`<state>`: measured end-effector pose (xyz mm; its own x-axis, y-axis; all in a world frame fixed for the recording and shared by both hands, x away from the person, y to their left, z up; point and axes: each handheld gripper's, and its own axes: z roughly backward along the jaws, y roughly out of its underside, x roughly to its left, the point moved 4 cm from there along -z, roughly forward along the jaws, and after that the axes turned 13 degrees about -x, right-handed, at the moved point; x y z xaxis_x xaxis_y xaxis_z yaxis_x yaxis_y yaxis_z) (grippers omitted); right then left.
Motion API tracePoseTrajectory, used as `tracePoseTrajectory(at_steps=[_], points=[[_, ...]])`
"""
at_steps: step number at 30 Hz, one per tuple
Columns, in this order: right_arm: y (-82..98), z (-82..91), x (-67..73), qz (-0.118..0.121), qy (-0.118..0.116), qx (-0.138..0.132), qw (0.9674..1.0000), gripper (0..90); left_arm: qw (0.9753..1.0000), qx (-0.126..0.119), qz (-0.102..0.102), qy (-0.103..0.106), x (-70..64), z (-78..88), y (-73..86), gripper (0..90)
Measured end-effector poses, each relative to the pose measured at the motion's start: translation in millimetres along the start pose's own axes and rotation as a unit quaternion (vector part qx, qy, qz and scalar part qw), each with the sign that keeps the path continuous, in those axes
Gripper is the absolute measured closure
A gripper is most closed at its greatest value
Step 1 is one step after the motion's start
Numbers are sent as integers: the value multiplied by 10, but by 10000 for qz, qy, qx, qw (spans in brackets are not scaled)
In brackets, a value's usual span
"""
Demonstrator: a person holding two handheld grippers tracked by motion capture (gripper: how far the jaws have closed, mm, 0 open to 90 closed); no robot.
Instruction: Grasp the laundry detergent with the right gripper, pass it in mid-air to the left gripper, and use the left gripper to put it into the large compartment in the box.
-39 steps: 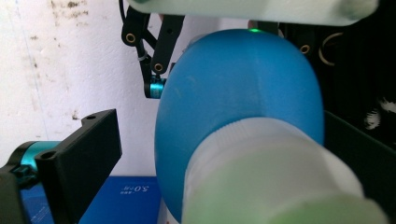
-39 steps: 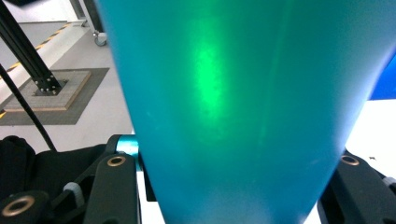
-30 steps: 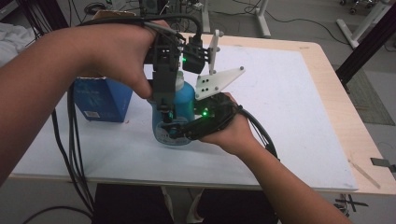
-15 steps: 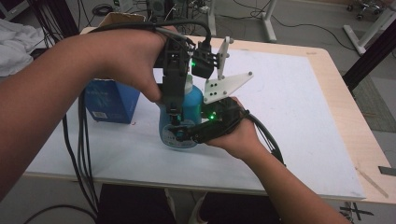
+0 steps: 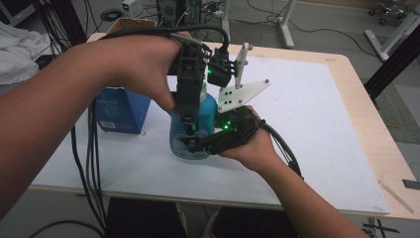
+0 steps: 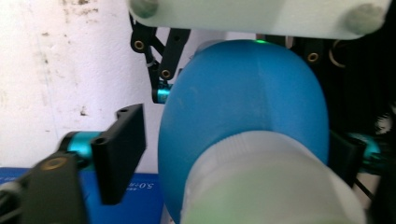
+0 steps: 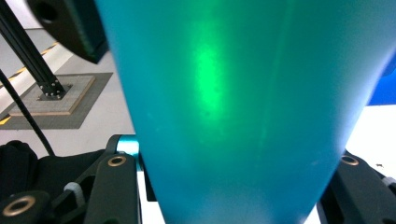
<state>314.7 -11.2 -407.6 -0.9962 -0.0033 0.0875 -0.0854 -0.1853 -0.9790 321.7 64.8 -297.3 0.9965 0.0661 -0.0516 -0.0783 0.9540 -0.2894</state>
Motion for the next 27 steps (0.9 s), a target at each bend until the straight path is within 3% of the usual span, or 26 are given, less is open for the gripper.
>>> tracePoseTrajectory(at_steps=[9, 27], points=[[-2, -2, -3, -5, 9, -34, 10000, 455, 10000, 30, -17, -55, 7, -11, -18, 225], [-11, 11, -16, 1, 23, -104, 9999, 455, 9999, 97, -71, 18, 5, -22, -51, 312]])
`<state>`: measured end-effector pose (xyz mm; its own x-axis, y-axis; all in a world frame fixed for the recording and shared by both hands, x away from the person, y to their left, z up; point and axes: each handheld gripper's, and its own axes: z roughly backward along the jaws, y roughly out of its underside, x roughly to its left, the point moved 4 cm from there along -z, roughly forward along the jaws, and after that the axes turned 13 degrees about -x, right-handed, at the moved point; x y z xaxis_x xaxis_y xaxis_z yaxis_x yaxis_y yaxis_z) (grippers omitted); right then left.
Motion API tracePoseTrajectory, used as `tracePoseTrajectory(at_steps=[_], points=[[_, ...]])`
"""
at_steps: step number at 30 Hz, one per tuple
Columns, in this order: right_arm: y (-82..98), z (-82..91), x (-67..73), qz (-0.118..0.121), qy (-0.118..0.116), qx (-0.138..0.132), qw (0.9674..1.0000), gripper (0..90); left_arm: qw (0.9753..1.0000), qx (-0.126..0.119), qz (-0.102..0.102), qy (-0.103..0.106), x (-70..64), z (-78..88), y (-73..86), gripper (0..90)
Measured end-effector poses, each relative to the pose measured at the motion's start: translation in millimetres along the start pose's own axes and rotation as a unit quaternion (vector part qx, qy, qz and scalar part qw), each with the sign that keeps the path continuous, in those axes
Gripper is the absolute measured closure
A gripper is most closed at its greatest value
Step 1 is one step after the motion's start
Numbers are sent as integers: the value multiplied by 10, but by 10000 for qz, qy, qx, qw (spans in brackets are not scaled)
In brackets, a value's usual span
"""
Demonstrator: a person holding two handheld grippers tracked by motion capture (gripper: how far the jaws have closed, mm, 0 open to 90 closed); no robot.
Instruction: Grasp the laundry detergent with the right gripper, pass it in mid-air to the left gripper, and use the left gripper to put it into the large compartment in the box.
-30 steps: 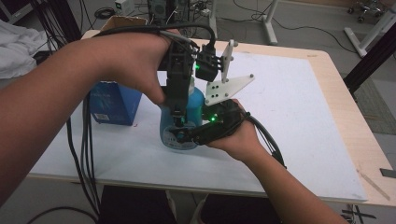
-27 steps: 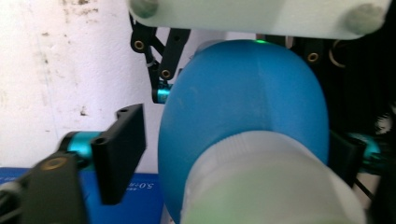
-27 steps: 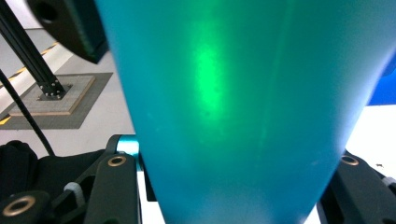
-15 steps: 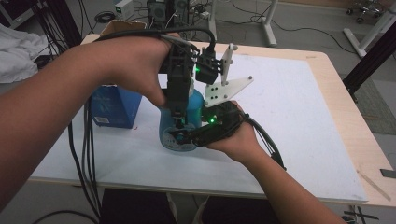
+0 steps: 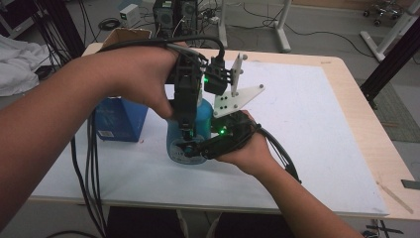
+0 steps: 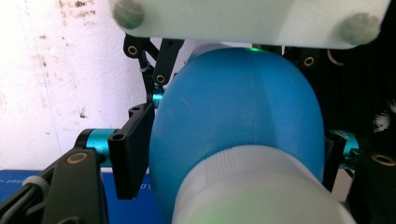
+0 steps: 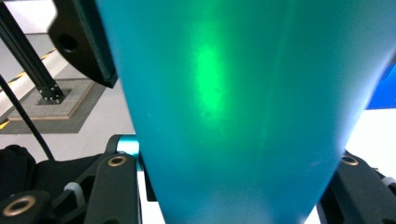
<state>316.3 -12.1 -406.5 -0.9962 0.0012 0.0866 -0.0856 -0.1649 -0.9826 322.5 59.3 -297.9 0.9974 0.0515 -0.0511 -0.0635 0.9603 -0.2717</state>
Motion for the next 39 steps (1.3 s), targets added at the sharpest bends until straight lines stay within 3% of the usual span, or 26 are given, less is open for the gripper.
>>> tracePoseTrajectory(at_steps=[4, 10, 17, 24, 31, 33, 39], points=[[-4, 8, -2, -7, 26, -5, 10000, 456, 10000, 6, -16, 50, -8, 6, -4, 378], [-8, 19, -4, 1, 10, -12, 10000, 456, 10000, -17, -12, 23, -18, 9, -17, 386], [-23, 48, -3, 38, 25, 4, 10000, 444, 9999, -39, -142, -13, -21, 23, -44, 390], [-58, 196, -3, -86, -10, 171, 9998, 277, 9999, -77, -45, -67, 24, 73, -45, 389], [-96, 395, -37, -34, 186, 319, 9993, 200, 10000, -6, -8, -35, 42, 69, -50, 389], [-97, 434, -49, -47, 286, 389, 9988, 135, 10000, 6, -2, -24, 40, 68, -50, 389], [-114, 544, -62, 43, 381, 581, 9976, 132, 10000, 11, 60, -13, 47, 100, -40, 389]])
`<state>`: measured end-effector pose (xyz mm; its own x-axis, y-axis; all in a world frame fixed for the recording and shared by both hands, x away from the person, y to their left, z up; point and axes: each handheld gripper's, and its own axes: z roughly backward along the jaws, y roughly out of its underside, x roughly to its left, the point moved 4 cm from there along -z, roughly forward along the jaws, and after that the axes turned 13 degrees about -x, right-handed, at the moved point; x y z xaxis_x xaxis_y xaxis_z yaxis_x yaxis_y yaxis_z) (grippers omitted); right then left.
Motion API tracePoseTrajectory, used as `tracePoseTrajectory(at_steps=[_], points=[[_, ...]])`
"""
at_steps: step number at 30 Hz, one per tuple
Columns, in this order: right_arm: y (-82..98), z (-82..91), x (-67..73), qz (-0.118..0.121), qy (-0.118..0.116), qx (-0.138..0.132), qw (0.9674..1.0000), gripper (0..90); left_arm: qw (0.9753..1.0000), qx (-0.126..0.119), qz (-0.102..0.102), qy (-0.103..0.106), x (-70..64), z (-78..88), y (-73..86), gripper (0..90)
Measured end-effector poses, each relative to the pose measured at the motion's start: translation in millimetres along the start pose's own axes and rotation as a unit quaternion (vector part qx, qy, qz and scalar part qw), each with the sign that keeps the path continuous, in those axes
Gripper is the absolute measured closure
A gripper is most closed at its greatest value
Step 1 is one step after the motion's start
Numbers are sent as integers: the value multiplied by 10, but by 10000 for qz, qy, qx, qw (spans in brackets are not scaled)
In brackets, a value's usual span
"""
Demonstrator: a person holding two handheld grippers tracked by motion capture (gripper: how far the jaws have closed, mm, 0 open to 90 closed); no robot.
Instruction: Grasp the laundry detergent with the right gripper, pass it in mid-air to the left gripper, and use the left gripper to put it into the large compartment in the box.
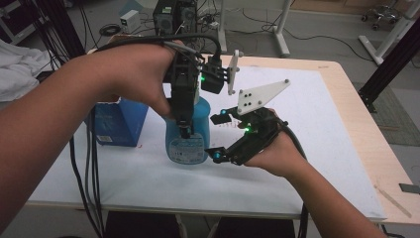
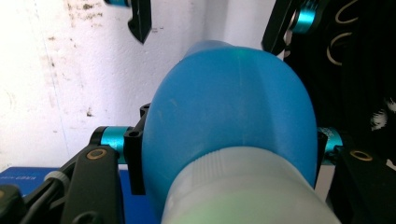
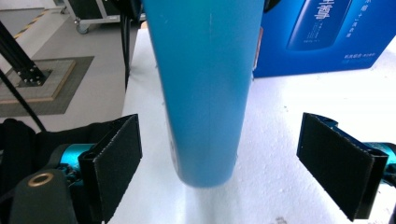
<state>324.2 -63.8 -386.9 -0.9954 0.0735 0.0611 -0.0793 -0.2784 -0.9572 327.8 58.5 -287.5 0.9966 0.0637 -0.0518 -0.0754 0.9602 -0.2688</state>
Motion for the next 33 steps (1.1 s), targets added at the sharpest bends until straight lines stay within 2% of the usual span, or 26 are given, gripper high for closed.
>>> tracePoseTrajectory(at_steps=[3, 5, 12, 16, 19, 23, 26, 30, 31, 32, 33], points=[[-17, 65, -8, 36, 46, 119, 9999, 109, 10000, 28, 39, -16, 10, 24, 11, 389], [-24, 106, -17, 50, 129, 271, 9995, 37, 10000, 57, 65, -32, 21, 45, 20, 388], [-110, 312, -49, 254, 236, 768, 9964, 7, 9995, 25, 308, -80, 67, 179, 54, 388], [-173, 434, -78, 454, 279, 1307, 9900, 7, 9983, -21, 561, -134, 106, 351, 66, 388], [-231, 510, -109, 508, 324, 1553, 9860, 7, 9957, -94, 899, -207, 157, 497, 88, 387], [-319, 618, -174, 551, 372, 1862, 9803, 7, 9890, -174, 1439, -294, 236, 694, 139, 387], [-374, 674, -223, 586, 401, 2002, 9772, 7, 9814, -236, 1856, -428, 287, 841, 173, 387], [-450, 732, -270, 625, 410, 2238, 9718, 7, 9676, -281, 2431, -627, 354, 1038, 227, 387], [-465, 737, -281, 651, 380, 2271, 9709, 8, 9633, -283, 2579, -689, 373, 1101, 249, 387], [-482, 745, -293, 681, 340, 2351, 9690, 8, 9606, -312, 2663, -736, 386, 1139, 262, 387], [-492, 749, -298, 685, 317, 2405, 9677, 8, 9561, -340, 2800, -795, 402, 1189, 283, 387]])
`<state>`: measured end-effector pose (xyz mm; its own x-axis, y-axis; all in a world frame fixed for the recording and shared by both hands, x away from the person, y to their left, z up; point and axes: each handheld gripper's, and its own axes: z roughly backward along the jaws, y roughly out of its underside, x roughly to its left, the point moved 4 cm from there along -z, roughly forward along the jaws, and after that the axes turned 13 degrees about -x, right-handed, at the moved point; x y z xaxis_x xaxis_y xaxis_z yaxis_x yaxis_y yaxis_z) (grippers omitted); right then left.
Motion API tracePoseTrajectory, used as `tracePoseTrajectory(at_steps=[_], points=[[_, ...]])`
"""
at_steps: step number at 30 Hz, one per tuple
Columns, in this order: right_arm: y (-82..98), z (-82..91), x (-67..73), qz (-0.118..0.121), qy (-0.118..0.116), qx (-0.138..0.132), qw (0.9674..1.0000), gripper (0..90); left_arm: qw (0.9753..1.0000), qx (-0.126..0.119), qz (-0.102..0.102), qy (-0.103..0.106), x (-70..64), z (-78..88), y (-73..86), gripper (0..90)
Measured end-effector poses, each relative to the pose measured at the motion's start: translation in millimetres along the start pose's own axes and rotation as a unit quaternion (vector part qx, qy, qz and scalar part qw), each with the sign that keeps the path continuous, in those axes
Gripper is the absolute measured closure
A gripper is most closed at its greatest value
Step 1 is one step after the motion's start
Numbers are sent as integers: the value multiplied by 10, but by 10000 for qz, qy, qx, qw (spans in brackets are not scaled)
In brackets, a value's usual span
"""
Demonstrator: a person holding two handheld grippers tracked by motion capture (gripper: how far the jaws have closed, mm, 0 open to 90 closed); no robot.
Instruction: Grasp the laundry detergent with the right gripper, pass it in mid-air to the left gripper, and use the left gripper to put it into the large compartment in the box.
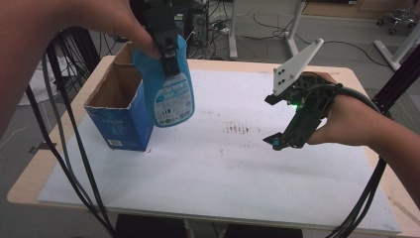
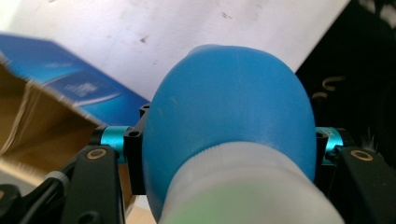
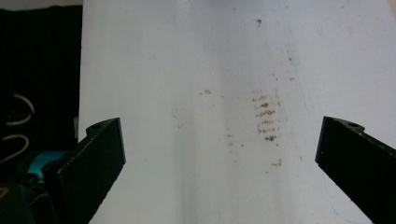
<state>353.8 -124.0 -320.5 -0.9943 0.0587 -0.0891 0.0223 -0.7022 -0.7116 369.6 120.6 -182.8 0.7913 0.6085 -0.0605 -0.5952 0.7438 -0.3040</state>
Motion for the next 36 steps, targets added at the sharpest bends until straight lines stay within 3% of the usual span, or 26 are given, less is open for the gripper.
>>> tracePoseTrajectory(at_steps=[3, 6, 8, 10, 14, 23, 25, 29, 32, 36], points=[[-14, 38, -28, 6, -100, 207, 9997, 8, 9992, 5, 365, -147, 102, 137, 32, 386], [-21, 85, -70, 8, -114, 366, 9993, 8, 9961, -124, 829, -262, 225, 280, 80, 386], [-28, 120, -92, 32, -130, 416, 9990, 8, 9916, -219, 1222, -363, 306, 374, 127, 386], [-36, 156, -112, 37, -106, 455, 9989, 8, 9880, -236, 1465, -418, 406, 468, 185, 386], [-32, 210, -148, 46, -126, 582, 9982, 8, 9775, -284, 1989, -642, 584, 591, 301, 386], [42, 296, -277, -7, -117, 965, 9953, 9, 9551, -171, 2775, -1026, 886, 604, 497, 387], [41, 314, -296, 16, -81, 983, 9951, 8, 9515, -116, 2869, -1108, 937, 571, 522, 386], [36, 330, -297, -5, -53, 983, 9951, 9, 9470, -43, 2984, -1185, 1020, 480, 552, 386], [49, 311, -285, 63, -48, 1039, 9946, 9, 9464, 39, 3017, -1151, 1081, 378, 581, 386], [59, 291, -263, 94, -28, 1089, 9940, 9, 9495, 108, 2966, -1015, 1159, 194, 637, 386]])
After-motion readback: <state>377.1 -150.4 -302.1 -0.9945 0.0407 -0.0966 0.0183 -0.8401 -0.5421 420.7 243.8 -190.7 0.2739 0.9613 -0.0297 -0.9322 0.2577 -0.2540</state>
